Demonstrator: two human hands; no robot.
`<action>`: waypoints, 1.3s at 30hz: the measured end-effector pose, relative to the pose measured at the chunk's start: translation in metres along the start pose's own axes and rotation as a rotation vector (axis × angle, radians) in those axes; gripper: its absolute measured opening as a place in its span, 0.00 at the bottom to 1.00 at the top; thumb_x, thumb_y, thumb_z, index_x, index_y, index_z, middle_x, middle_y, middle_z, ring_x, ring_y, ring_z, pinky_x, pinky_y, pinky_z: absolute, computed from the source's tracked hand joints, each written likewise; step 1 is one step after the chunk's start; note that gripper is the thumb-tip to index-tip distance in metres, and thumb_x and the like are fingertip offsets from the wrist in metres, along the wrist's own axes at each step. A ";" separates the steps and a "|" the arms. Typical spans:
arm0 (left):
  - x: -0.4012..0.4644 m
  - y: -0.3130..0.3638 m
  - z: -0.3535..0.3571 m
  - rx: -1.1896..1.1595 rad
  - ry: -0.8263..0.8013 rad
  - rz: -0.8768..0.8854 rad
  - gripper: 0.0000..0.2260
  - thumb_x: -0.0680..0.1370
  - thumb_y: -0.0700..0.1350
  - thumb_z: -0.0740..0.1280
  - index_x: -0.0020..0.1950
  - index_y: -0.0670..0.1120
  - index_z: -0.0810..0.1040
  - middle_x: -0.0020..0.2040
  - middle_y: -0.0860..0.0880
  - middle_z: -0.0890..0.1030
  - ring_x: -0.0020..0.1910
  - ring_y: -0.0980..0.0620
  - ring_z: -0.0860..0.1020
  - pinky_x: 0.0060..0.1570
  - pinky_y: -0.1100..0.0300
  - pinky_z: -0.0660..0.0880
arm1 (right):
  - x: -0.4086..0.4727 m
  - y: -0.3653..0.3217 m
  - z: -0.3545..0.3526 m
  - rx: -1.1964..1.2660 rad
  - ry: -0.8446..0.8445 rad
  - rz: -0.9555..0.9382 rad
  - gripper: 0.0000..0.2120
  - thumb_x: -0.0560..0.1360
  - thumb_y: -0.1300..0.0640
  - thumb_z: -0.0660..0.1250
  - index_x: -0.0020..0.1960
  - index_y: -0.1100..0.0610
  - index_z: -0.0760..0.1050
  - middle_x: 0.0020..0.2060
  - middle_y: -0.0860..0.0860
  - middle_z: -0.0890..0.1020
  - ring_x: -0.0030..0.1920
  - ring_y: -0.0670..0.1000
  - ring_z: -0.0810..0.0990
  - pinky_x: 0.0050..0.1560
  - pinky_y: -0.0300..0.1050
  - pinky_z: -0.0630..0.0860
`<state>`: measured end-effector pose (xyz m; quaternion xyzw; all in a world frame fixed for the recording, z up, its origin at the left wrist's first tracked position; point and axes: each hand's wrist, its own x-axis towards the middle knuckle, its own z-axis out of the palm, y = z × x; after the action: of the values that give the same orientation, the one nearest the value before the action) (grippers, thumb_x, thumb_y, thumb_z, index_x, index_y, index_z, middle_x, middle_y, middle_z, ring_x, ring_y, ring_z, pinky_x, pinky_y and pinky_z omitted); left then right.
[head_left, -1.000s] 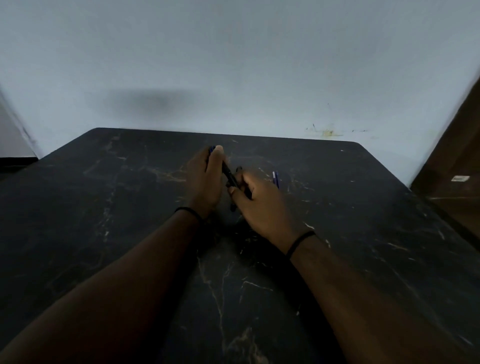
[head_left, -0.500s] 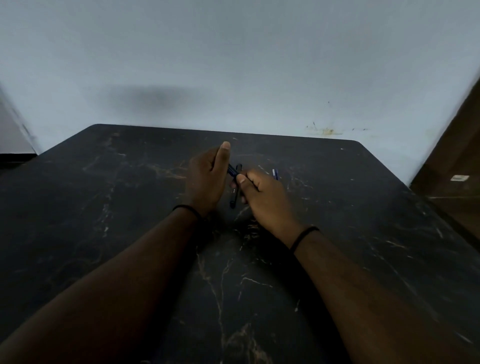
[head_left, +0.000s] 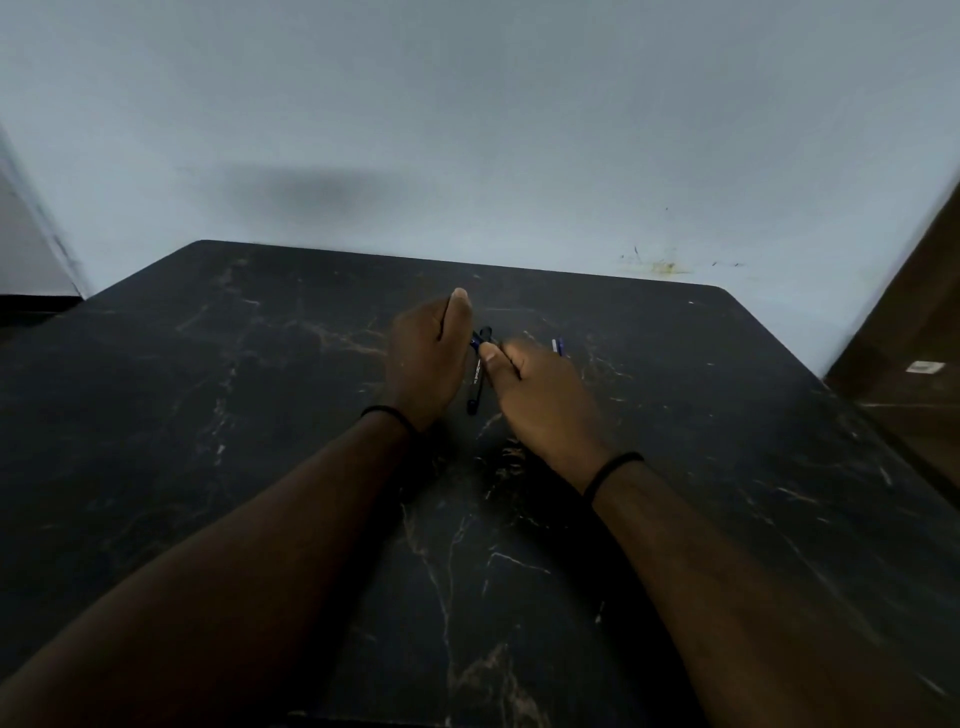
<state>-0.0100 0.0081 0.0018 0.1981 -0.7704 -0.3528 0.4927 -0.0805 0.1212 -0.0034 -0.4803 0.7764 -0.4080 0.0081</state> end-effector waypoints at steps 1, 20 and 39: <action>0.000 0.000 0.000 -0.001 0.000 0.003 0.19 0.81 0.48 0.54 0.31 0.46 0.66 0.27 0.49 0.63 0.28 0.50 0.63 0.29 0.51 0.61 | 0.000 -0.001 0.000 -0.032 0.010 -0.001 0.20 0.83 0.43 0.55 0.36 0.50 0.67 0.30 0.47 0.74 0.32 0.47 0.74 0.34 0.45 0.68; 0.021 -0.036 -0.045 0.780 -0.156 -0.449 0.17 0.74 0.56 0.64 0.43 0.44 0.82 0.44 0.44 0.83 0.46 0.41 0.81 0.43 0.57 0.72 | -0.006 0.009 -0.006 -0.155 0.088 0.023 0.27 0.81 0.36 0.54 0.29 0.51 0.60 0.22 0.48 0.65 0.24 0.45 0.66 0.28 0.43 0.56; 0.000 0.013 -0.003 -0.384 -0.133 -0.334 0.09 0.83 0.52 0.61 0.54 0.52 0.80 0.45 0.47 0.78 0.32 0.58 0.70 0.30 0.65 0.65 | -0.002 0.003 -0.004 0.455 0.010 0.113 0.12 0.85 0.53 0.56 0.51 0.49 0.78 0.28 0.46 0.76 0.25 0.40 0.70 0.30 0.37 0.67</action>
<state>-0.0063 0.0156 0.0116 0.2017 -0.6767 -0.5814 0.4043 -0.0833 0.1261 -0.0036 -0.4200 0.6901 -0.5737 0.1350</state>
